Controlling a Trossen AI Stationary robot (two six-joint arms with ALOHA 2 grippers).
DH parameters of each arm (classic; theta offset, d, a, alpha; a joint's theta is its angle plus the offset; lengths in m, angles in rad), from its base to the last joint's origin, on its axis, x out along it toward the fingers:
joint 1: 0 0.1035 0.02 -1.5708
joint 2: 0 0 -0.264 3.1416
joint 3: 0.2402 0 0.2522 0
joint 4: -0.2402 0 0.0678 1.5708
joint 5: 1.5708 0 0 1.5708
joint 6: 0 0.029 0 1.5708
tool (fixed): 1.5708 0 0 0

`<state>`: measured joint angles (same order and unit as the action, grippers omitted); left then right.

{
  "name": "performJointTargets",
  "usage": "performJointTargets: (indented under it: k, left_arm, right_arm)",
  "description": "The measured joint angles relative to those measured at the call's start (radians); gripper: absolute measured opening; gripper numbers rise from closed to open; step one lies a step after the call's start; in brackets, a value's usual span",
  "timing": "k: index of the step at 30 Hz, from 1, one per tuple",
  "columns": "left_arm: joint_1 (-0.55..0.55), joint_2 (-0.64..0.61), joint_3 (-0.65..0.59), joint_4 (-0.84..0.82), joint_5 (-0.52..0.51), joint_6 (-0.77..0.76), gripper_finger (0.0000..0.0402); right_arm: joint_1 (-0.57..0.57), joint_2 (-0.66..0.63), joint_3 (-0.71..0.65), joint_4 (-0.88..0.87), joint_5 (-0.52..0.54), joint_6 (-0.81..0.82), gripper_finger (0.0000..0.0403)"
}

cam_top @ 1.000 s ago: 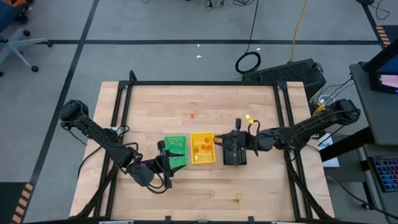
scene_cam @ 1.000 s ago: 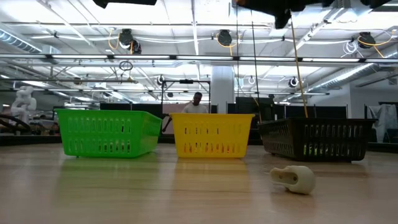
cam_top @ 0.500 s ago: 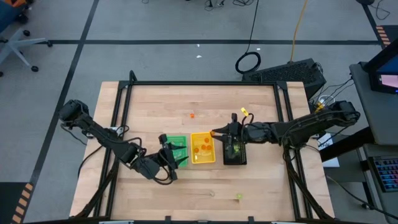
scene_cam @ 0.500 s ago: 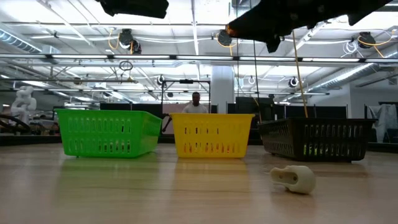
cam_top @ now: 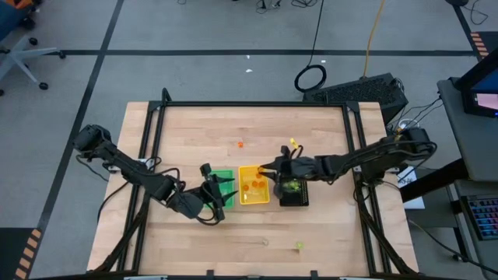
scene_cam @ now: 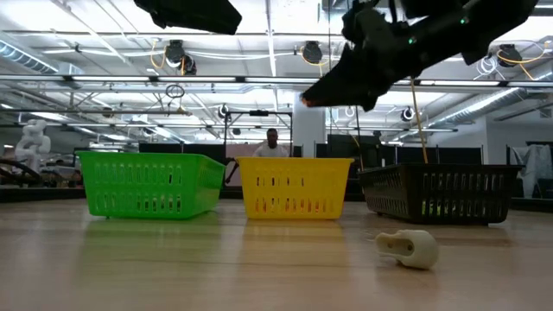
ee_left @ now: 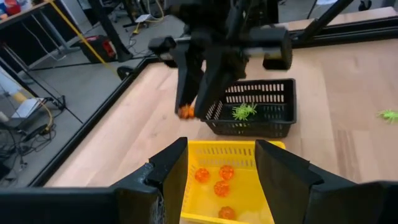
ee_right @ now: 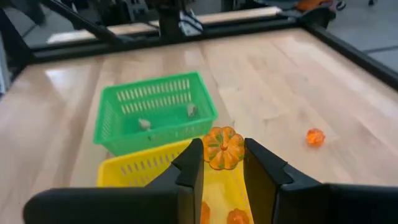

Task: Sort Halloween decoration
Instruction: Put the orange pumpkin toy into the yellow basket, then put the green spider toy into the black basket

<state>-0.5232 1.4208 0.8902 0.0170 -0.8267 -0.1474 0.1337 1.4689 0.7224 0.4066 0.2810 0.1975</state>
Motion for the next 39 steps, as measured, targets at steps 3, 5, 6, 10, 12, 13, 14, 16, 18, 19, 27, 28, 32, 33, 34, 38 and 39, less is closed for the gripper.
performJointTargets:
  k: [3, 5, 6, 10, 12, 13, 14, 16, 18, 19, 27, 28, 32, 33, 34, 38, 39]
  left_arm:
    - [0.007, 0.0, 0.0, 0.0, 0.014, 0.001, 0.0184]
    - [0.008, 0.0, 0.0, -0.002, 0.014, 0.001, 0.0184]
    - [0.007, 0.0, 0.0, -0.004, 0.014, 0.001, 0.0184]
    - [0.006, 0.0, 0.0, -0.008, 0.015, 0.0, 0.0184]
    - [0.006, 0.0, 0.0, -0.011, 0.015, 0.001, 0.0184]
    - [0.006, 0.0, 0.0, -0.011, 0.015, 0.0, 0.0184]
    - [0.006, 0.0, 0.0, -0.012, 0.015, 0.0, 0.0184]
    - [0.006, 0.0, 0.0, -0.016, 0.015, 0.0, 0.0184]
    - [0.006, 0.0, 0.0, -0.021, 0.015, 0.0, 0.0184]
    - [0.006, 0.0, 0.0, -0.021, 0.015, -0.001, 0.0184]
    - [0.006, 0.0, 0.0, -0.026, 0.015, -0.004, 0.0184]
    - [0.006, 0.0, 0.0, -0.026, 0.015, -0.004, 0.0184]
    - [0.006, 0.0, 0.0, -0.026, 0.015, -0.004, 0.0184]
    - [0.006, 0.0, 0.0, -0.026, 0.015, -0.005, 0.0184]
    - [0.006, 0.0, 0.0, -0.026, 0.015, -0.005, 0.0184]
    - [0.006, 0.0, 0.0, -0.026, 0.03, -0.021, 0.0184]
    - [0.006, 0.0, 0.0, -0.027, 0.036, -0.025, 0.0184]
  right_arm:
    - [0.0, 0.056, 0.028, -0.002, 0.0, 0.0, 0.0066]
    - [0.0, 0.091, 0.051, -0.011, -0.001, 0.0, 0.0066]
    - [0.0, 0.109, 0.066, -0.019, -0.001, 0.0, 0.0066]
    - [0.0, 0.18, 0.111, -0.057, -0.001, 0.007, 0.0066]
    - [0.0, 0.21, 0.131, -0.064, -0.001, 0.014, 0.0066]
    - [0.0, 0.222, 0.14, -0.068, -0.001, 0.02, 0.0066]
    - [0.0, 0.234, 0.147, -0.075, -0.001, 0.024, 0.0066]
    - [0.0, 0.253, 0.158, -0.092, -0.001, 0.028, 0.0066]
    - [0.0, 0.266, 0.162, -0.099, 0.0, 0.03, 0.0066]
    - [0.0, 0.27, 0.165, -0.1, -0.001, 0.03, 0.0066]
    - [0.0, 0.277, 0.165, -0.105, 0.0, 0.031, 0.0098]
    - [0.0, 0.277, 0.165, -0.106, 0.0, 0.031, 0.0105]
    - [0.001, 0.277, 0.165, -0.105, 0.0, 0.031, 0.0133]
    - [0.001, 0.277, 0.165, -0.106, 0.001, 0.031, 0.0138]
    - [0.001, 0.274, 0.165, -0.108, 0.0, 0.031, 0.0142]
    - [0.01, 0.25, 0.165, -0.115, 0.001, 0.021, 0.0152]
    - [0.014, 0.239, 0.165, -0.118, 0.001, 0.018, 0.0154]
